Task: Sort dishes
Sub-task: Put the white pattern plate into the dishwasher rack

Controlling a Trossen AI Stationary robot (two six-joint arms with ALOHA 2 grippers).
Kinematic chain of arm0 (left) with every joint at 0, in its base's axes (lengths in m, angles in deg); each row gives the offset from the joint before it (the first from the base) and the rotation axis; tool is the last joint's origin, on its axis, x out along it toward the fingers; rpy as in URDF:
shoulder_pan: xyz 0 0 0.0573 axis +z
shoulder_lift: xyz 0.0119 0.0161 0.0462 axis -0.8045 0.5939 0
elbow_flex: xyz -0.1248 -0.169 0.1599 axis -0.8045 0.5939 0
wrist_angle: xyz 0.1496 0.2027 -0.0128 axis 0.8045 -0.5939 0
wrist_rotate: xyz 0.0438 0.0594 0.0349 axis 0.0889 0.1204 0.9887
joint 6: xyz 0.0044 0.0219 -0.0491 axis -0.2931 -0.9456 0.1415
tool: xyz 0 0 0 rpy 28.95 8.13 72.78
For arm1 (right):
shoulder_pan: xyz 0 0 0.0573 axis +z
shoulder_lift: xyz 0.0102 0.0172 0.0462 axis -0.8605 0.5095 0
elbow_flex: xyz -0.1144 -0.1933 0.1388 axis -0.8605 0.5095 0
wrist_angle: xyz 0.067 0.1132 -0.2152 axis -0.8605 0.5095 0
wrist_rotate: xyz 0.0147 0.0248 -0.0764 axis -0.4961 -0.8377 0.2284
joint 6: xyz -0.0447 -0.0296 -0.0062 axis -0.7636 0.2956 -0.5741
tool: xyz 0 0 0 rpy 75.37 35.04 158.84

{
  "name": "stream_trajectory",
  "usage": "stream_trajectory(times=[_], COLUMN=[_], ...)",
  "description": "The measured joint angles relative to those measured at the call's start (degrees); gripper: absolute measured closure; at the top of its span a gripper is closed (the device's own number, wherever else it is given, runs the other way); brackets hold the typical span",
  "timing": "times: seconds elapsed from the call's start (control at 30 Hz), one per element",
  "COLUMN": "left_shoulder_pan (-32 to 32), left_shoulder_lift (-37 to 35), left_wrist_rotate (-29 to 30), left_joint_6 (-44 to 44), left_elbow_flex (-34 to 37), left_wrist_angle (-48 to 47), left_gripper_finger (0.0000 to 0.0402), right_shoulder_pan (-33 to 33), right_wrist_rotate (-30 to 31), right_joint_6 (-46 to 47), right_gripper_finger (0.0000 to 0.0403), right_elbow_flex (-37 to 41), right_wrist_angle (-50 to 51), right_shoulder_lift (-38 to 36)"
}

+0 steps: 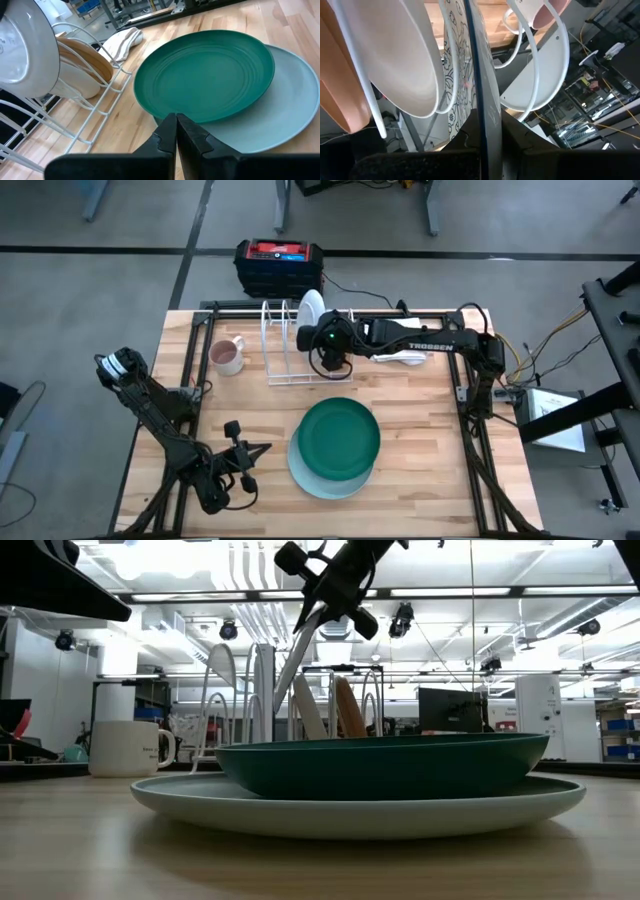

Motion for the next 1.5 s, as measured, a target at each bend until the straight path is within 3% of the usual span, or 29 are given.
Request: stream_trajectory(times=[0.17,1.5], left_shoulder_pan=[0.0,0.0], left_shoulder_lift=[0.1,0.2], left_wrist_rotate=[0.0,0.0], left_joint_6=[0.0,0.0], left_elbow_flex=[0.0,0.0], left_wrist_angle=[0.0,-0.1], left_gripper_finger=[0.0401,0.0401], right_shoulder_pan=[0.0,0.0], right_wrist_rotate=[-2.6,-5.4], right_joint_6=[0.0,2.4], right_gripper_finger=[0.0387,0.0387], right_elbow_flex=[0.3,0.4], right_wrist_angle=[-0.2,-1.8], right_shoulder_lift=[0.0,0.0])
